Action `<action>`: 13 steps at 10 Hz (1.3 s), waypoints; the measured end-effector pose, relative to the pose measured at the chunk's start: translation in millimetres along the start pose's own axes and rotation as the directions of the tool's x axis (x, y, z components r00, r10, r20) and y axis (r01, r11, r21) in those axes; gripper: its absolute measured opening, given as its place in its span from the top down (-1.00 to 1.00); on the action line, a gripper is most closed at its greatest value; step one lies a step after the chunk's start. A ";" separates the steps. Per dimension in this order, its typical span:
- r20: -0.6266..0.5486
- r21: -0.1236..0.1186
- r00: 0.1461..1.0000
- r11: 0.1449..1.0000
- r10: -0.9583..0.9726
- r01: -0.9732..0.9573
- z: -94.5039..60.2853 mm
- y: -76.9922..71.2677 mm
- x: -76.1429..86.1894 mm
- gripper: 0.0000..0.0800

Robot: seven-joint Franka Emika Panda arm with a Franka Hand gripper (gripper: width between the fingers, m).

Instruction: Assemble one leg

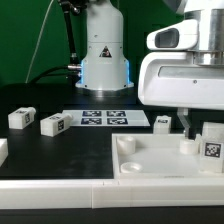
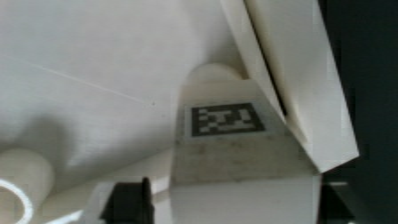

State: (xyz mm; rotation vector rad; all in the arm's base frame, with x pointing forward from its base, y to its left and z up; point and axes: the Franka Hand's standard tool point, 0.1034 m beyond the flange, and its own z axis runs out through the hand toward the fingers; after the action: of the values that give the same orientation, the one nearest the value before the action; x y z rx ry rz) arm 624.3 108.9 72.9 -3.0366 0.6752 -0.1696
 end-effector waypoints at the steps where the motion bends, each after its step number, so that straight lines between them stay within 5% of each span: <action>1: -0.001 -0.002 1.000 1.000 0.011 -0.011 0.0 2.0 1.2 0.27; 10: -0.033 -0.039 0.930 0.929 0.366 -0.367 0.0 35.1 11.8 0.22; 12: -0.033 -0.039 0.930 0.929 0.366 -0.368 0.2 35.3 11.8 -0.49; 13: -0.033 -0.039 0.930 0.929 0.366 -0.368 0.3 35.4 11.8 -0.49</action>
Offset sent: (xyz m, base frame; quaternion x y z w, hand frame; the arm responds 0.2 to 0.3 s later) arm -0.0058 -0.0038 -0.0019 0.0020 0.0122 0.1900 0.9817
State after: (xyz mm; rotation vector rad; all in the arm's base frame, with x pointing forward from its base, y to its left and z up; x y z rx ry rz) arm 620.0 71.8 72.1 -2.8813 1.2463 -0.1835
